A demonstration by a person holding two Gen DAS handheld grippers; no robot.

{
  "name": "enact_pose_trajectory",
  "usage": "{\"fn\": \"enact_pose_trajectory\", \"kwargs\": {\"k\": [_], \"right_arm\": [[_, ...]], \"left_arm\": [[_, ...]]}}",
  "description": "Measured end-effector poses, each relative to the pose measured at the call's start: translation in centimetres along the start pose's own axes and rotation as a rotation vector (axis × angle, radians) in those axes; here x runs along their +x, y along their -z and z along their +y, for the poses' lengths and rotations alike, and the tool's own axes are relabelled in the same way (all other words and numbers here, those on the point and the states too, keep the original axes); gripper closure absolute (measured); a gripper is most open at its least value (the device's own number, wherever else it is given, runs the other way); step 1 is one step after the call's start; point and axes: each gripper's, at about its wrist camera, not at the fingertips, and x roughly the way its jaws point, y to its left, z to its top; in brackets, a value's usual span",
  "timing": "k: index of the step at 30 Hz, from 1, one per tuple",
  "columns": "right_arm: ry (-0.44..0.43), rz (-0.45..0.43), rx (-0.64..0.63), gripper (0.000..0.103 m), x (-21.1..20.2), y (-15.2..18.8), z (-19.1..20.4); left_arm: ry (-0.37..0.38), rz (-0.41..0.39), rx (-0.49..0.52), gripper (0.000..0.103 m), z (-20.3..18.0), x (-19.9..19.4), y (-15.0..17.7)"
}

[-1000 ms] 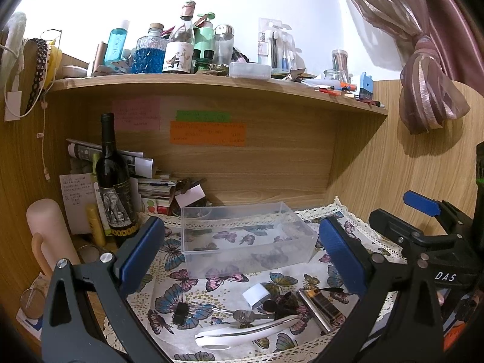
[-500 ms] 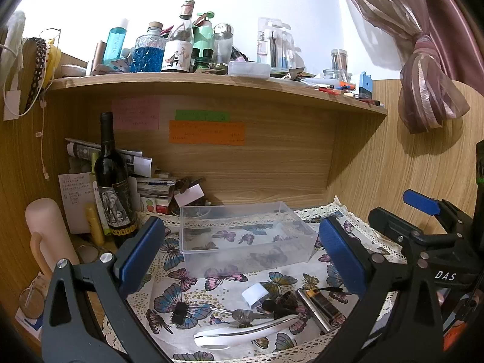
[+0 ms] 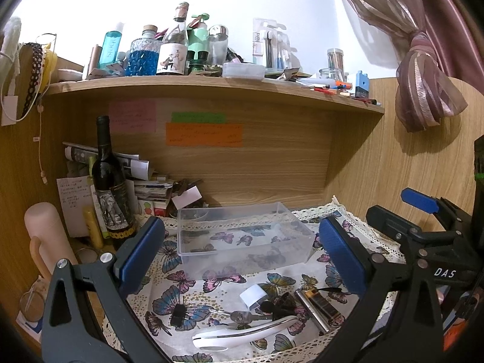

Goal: Organize rigid objects

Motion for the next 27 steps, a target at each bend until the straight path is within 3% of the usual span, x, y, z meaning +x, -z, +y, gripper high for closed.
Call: {"fn": "enact_pose_trajectory", "kwargs": {"k": [22, 27], "right_arm": [[0.006, -0.001, 0.01, 0.0, 0.1, -0.4, -0.6], [0.011, 0.019, 0.002, 0.0, 0.7, 0.2, -0.9]], "left_arm": [[0.002, -0.004, 0.007, 0.0, -0.3, 0.2, 0.1], [-0.004, 0.024, 0.012, 0.0, 0.5, 1.0, 0.8]]}}
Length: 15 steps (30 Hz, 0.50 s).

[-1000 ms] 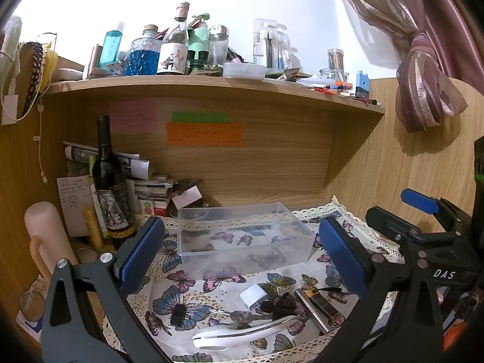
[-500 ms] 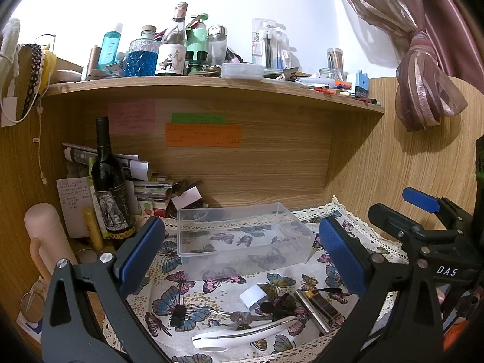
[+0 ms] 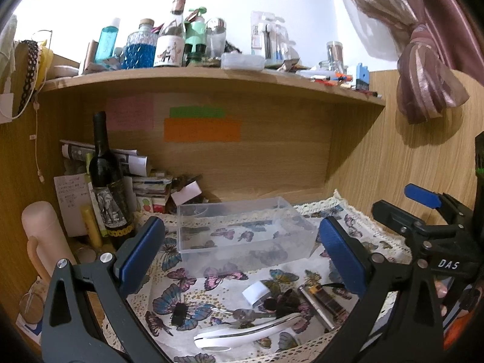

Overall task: Organize rigid objects
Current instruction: 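Grasp the white oval device with the left tool while the right tool grasps the black-and-gold tube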

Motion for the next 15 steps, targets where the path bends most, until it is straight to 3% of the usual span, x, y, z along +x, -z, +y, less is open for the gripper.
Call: {"fn": "enact_pose_trajectory", "kwargs": {"k": [7, 15], "right_arm": [[0.032, 0.092, -0.024, 0.0, 1.8, 2.0, -0.4], [0.036, 0.277, -0.021, 0.0, 5.5, 5.4, -1.5]], "left_arm": [[-0.043, 0.135, -0.013, 0.0, 1.8, 2.6, 2.4], [-0.043, 0.305, -0.018, 0.0, 2.5, 5.2, 7.5]]}}
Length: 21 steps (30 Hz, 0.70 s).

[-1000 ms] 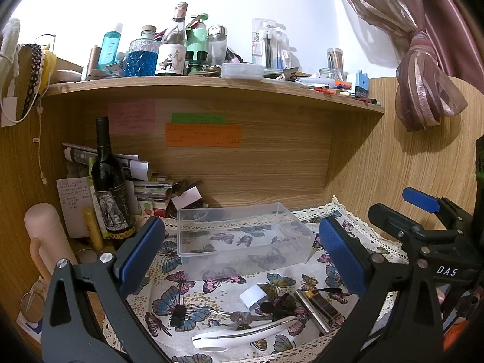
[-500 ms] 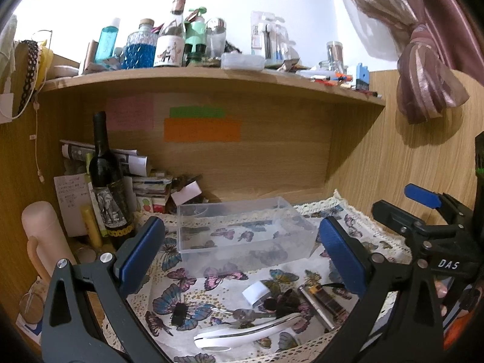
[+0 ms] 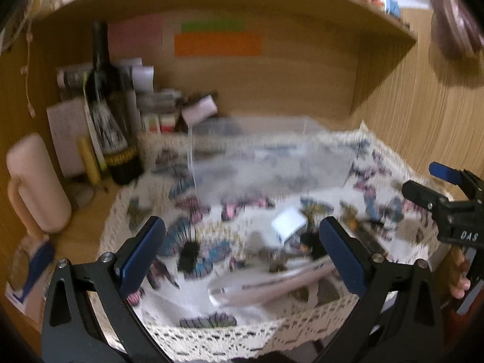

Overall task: Organize rigid objects
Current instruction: 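Grasp the white oval device with the left tool while the right tool grasps the black-and-gold tube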

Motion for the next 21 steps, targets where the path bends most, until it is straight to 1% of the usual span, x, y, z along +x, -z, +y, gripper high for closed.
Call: {"fn": "enact_pose_trajectory", "kwargs": {"k": [7, 9, 15, 18, 20, 21], "right_arm": [[-0.017, 0.119, 0.006, 0.0, 2.6, 2.7, -1.0], [-0.025, 0.143, 0.001, 0.0, 3.0, 3.2, -1.1], [-0.092, 0.197, -0.006, 0.0, 4.1, 4.2, -1.4], [-0.1, 0.225, -0.021, 0.004, 4.5, 4.7, -1.2], [-0.101, 0.241, -0.023, 0.008, 4.8, 5.1, -1.3], [-0.107, 0.25, -0.019, 0.012, 4.9, 5.2, -1.3]], "left_arm": [[0.009, 0.108, -0.074, 0.0, 1.0, 2.0, 2.6], [0.014, 0.127, -0.087, 0.006, 1.2, 2.2, 3.0], [0.05, 0.153, -0.052, 0.006, 0.2, 3.2, 3.6], [0.085, 0.168, -0.041, 0.01, -0.2, 4.1, 3.6], [0.101, 0.172, -0.048, 0.011, -0.3, 4.4, 3.4], [0.103, 0.17, -0.048, 0.013, -0.4, 4.5, 3.4]]}}
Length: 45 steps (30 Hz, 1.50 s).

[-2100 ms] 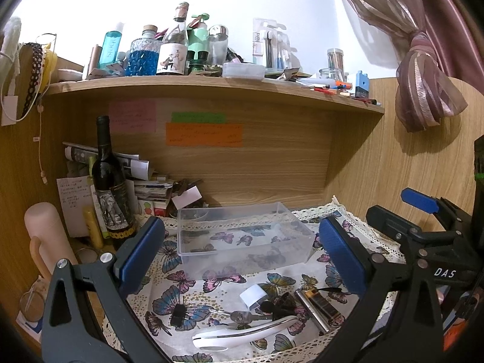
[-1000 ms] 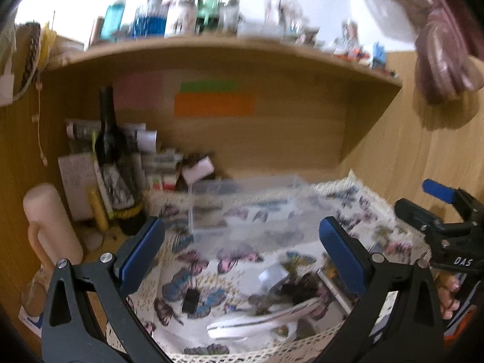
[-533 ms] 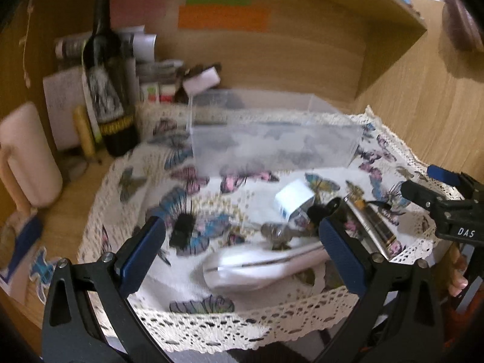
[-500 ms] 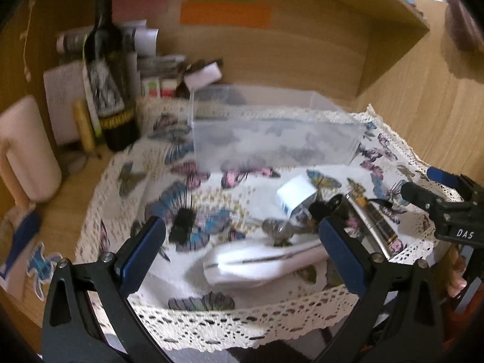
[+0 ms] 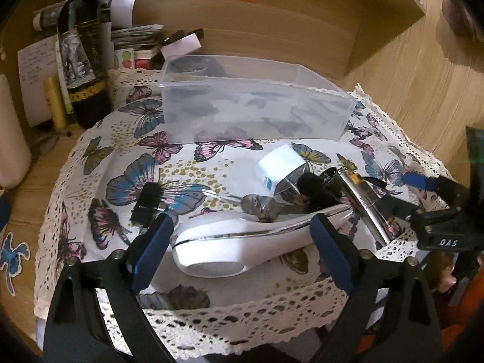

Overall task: Organize rigid objects
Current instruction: 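Grasp the white oval device with the left tool while the right tool grasps the black-and-gold tube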

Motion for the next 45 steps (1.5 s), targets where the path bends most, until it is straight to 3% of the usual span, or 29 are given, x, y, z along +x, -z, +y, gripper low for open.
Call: {"fn": "enact_pose_trajectory", "kwargs": {"k": [4, 12, 19, 22, 27, 30, 33, 45], "right_arm": [[-0.027, 0.031, 0.003, 0.024, 0.9, 0.2, -0.1], [-0.033, 0.039, -0.019, 0.047, 1.8, -0.2, 0.6], [-0.022, 0.034, -0.034, 0.071, 1.7, -0.4, 0.6], [-0.021, 0.035, -0.036, 0.074, 1.5, -0.3, 0.5], [-0.022, 0.037, -0.032, 0.074, 1.4, -0.3, 0.3], [-0.02, 0.035, -0.031, 0.076, 1.4, -0.1, 0.3], [-0.01, 0.031, -0.032, 0.083, 1.3, -0.1, 0.3], [-0.014, 0.044, -0.032, 0.083, 0.9, 0.1, 0.0]], "left_arm": [[0.011, -0.002, -0.004, 0.021, -0.2, 0.0, 0.0], [0.016, 0.015, 0.051, 0.048, -1.7, -0.7, 0.9], [0.062, 0.06, 0.048, 0.048, -1.6, -0.2, 0.5], [0.084, 0.086, 0.041, 0.041, -1.4, 0.8, 0.1], [0.074, 0.103, 0.098, 0.04, -2.7, 2.5, 0.1], [0.086, 0.093, 0.118, 0.051, -3.3, 2.6, 0.2], [0.104, 0.089, 0.126, 0.061, -3.6, 2.3, 0.4], [0.11, 0.115, 0.112, 0.065, -4.2, 2.2, 0.4]]}}
